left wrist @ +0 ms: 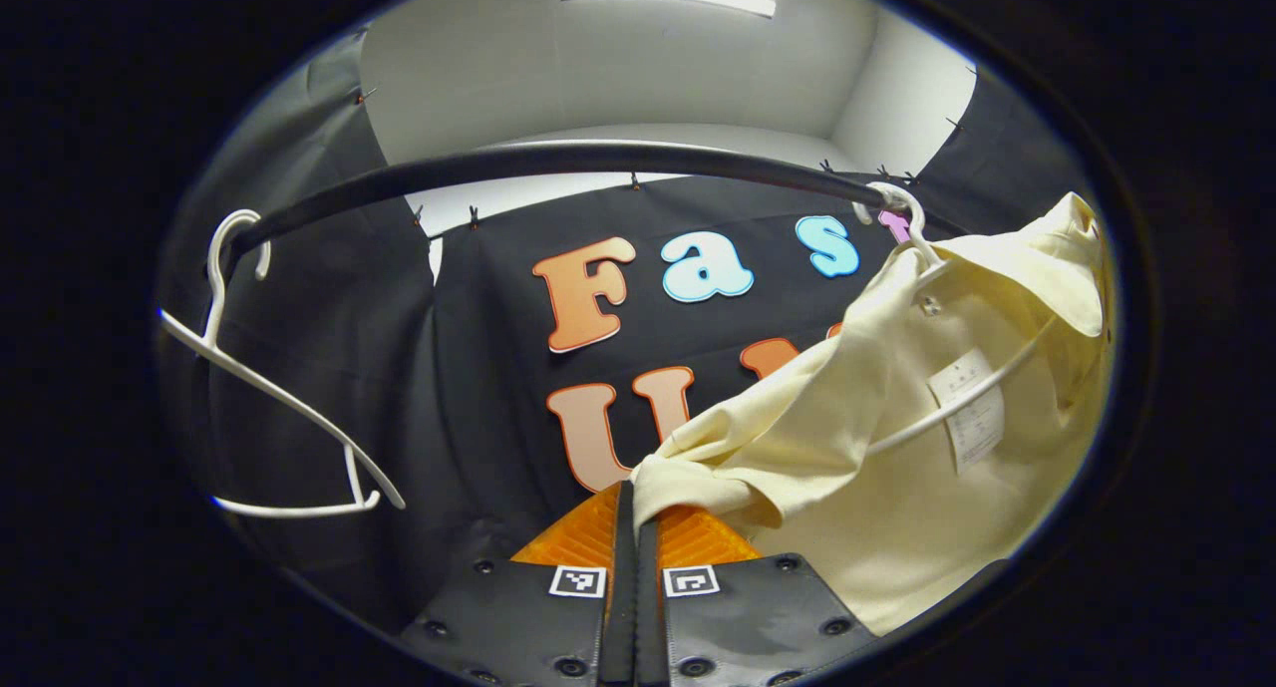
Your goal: Grasp the clothes on the hanger with both hands and then place them into the laundry hamper below.
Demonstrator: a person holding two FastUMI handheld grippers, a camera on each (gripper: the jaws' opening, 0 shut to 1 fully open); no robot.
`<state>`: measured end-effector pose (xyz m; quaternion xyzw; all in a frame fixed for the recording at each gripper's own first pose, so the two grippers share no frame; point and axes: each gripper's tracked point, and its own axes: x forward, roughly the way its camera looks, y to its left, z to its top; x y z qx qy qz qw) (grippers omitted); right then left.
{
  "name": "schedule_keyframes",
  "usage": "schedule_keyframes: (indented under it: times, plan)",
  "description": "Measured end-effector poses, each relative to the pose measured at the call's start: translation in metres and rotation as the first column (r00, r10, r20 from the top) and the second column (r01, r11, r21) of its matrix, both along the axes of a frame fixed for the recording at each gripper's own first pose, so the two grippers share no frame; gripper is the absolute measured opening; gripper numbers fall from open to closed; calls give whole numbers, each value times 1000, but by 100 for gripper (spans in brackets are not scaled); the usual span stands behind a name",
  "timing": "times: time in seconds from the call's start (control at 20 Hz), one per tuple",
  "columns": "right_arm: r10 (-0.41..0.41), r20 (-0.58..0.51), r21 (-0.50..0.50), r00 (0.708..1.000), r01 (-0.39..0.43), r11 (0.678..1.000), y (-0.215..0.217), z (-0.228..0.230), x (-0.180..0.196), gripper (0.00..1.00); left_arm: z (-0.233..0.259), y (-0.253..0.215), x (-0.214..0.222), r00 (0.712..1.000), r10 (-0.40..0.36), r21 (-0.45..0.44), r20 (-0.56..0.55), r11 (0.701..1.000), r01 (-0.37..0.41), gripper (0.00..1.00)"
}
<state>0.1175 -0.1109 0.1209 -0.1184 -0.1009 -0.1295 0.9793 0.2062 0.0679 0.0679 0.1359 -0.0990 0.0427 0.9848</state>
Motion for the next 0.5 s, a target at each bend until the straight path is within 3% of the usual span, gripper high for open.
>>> schedule_keyframes:
  times: [0.25,0.5]
  plan:
    - [-11,56,-34,998,13,999,-20,57,32,1,16,16,38,1000,9,-35,11,999,-9,7]
    - [11,12,-8,1000,-11,1000,-34,61,88,1,3,36,79,997,73,-57,34,996,-71,7]
